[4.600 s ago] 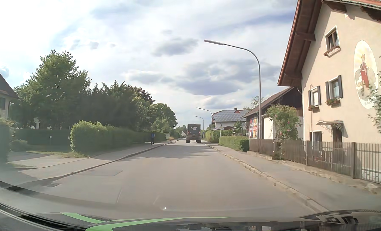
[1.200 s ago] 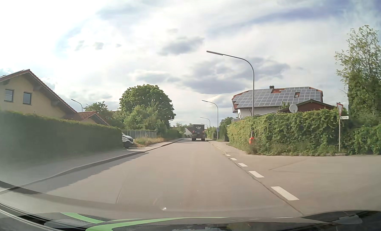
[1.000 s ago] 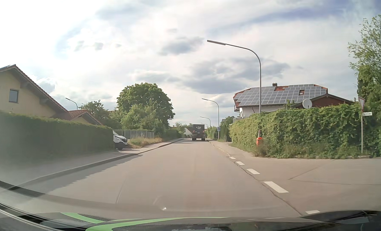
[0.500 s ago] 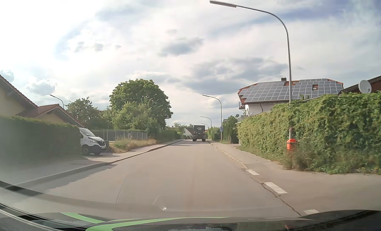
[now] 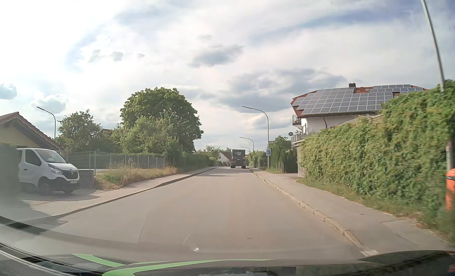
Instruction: Follow the waypoints while adhering to traffic rules and regulations
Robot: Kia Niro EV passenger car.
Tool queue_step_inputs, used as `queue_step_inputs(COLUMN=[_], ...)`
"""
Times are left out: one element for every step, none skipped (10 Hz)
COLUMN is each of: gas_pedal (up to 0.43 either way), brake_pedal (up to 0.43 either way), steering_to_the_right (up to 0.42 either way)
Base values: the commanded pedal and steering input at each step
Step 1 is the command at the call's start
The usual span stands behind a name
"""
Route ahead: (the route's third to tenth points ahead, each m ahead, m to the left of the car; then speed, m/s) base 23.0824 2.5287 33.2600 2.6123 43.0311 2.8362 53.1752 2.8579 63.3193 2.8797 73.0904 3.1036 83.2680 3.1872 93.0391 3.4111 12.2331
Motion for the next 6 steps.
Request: queue_step_inputs(gas_pedal=[0.118, 0.118, 0.118, 0.118, 0.118, 0.118], brake_pedal=[0.000, 0.000, 0.000, 0.000, 0.000, 0.000], steering_to_the_right=[-0.002, -0.002, -0.003, -0.002, -0.003, -0.003])
